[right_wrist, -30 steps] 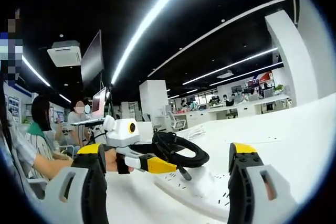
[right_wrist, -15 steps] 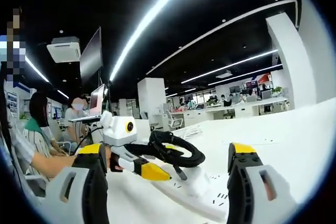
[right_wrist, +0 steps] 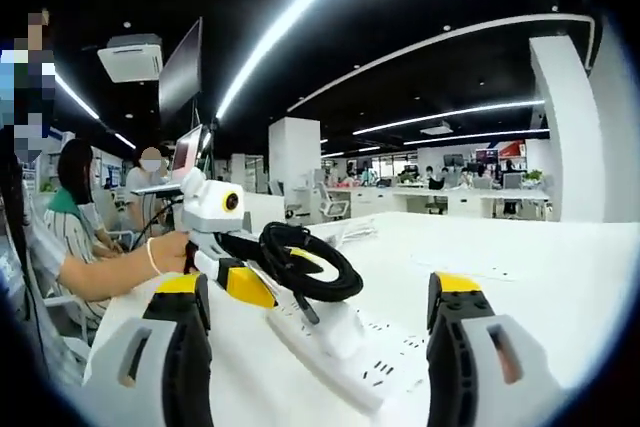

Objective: Straighten the power strip on the desk, plug the charger into it

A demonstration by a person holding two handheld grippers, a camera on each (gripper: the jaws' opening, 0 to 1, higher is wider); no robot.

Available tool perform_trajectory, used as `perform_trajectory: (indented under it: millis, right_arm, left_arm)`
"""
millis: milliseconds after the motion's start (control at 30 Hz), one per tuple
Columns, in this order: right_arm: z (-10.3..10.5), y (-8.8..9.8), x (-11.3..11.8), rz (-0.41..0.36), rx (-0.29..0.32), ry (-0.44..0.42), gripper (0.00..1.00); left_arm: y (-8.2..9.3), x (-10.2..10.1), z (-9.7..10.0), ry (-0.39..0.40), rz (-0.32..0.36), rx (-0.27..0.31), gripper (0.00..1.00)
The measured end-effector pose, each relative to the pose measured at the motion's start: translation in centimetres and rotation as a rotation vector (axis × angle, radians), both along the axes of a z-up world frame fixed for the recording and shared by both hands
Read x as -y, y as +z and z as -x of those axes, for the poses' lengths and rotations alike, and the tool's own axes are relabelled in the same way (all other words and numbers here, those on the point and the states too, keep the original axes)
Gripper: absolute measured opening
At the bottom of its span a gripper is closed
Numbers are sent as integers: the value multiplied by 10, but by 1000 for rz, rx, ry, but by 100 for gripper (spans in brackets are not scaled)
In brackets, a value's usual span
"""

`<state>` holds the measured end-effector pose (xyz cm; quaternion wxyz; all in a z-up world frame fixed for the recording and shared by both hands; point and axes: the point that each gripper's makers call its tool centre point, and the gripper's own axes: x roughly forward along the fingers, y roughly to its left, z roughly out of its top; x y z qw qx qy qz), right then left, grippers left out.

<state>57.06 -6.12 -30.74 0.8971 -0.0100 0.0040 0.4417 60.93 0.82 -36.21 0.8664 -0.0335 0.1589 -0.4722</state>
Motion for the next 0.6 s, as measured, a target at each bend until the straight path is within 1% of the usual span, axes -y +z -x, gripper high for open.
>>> perform_trajectory:
  millis: [67, 133, 200, 267, 433, 600]
  right_arm:
    - [2, -2, -3, 2, -20, 25, 88]
    - [0, -4, -6, 12, -30, 45, 87]
    - [-1, -7, -9, 33, -36, 61, 87]
    - [-2, -11, -9, 56, -42, 66, 85]
    - [-4, -15, -8, 78, -49, 73, 85]
    - [-6, -19, -7, 101, -53, 75, 84]
  left_arm:
    - [-3, -4, -3, 19, -15, -8, 73]
    - [-7, -8, -7, 37, -25, -17, 74]
    - [-8, -10, -9, 41, -27, -21, 74]
    - [-10, -11, -10, 47, -33, -26, 74]
    - [-12, -15, -14, 66, -37, -33, 74]
    - [-12, -15, -14, 59, -44, -32, 74]
